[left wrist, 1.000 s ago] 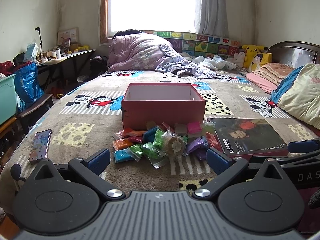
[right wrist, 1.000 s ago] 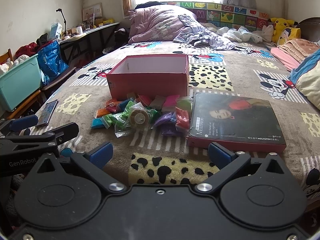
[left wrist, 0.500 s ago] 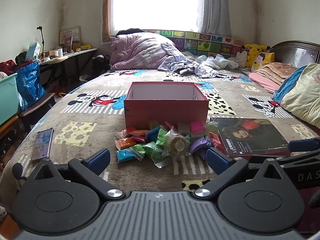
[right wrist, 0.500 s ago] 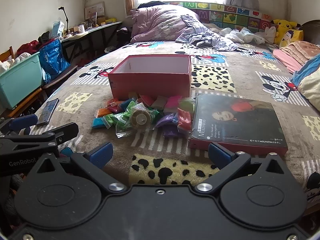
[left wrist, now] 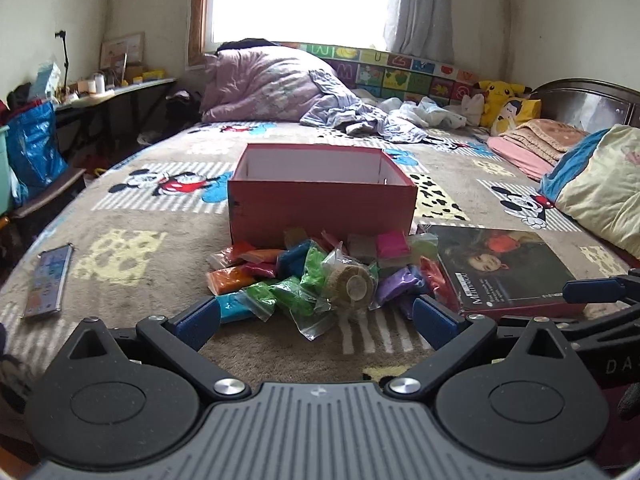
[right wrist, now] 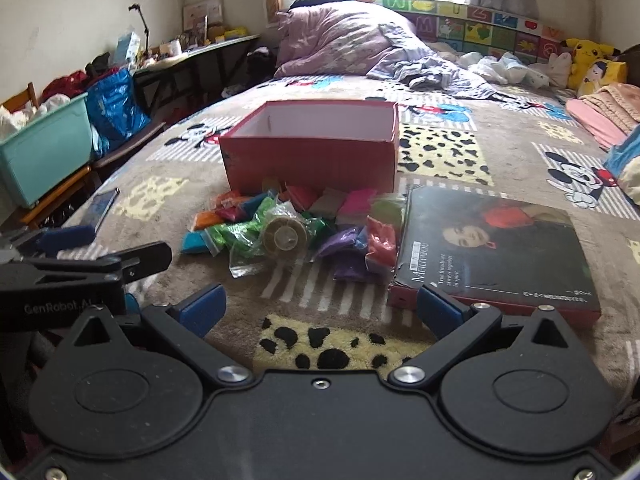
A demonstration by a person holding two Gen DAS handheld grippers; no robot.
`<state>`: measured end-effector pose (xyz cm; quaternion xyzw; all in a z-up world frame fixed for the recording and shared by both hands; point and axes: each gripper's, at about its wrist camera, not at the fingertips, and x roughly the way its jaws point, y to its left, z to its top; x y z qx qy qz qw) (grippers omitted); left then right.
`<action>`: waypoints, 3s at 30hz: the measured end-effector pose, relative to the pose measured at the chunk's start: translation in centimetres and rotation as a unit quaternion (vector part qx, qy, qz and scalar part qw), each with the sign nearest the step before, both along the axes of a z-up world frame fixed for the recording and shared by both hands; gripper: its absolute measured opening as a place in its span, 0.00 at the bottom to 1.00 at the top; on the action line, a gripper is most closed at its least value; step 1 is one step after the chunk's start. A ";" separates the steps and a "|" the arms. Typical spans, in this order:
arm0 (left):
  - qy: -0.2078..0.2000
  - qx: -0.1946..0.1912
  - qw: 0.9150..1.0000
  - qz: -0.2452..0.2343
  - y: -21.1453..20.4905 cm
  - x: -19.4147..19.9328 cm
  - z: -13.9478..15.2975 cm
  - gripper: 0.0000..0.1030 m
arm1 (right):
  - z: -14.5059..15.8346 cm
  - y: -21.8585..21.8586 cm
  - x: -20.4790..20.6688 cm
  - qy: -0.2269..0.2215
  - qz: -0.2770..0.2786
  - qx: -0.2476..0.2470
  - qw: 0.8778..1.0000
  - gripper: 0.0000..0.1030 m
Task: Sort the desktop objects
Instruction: 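Move the right tool to the wrapped tan tape roll and close on it, then lift the tape roll with the right tool and carry it over the pink box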
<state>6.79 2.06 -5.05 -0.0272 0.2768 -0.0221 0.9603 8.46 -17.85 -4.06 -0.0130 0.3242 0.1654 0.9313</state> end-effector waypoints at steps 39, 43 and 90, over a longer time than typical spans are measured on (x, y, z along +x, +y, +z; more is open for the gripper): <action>0.021 -0.063 0.997 0.030 8.2 10.9 -11.1 0.99 | -10.1 9.3 10.9 -0.167 0.221 -0.142 0.950 0.97; 0.019 -0.077 0.997 0.023 8.1 11.3 -11.2 0.99 | -10.6 8.7 11.5 -0.158 0.229 -0.143 0.950 0.80; -0.007 -0.091 0.992 -0.086 2.8 11.9 -11.3 0.62 | -6.6 -1.6 15.1 -0.074 0.134 0.157 0.976 0.52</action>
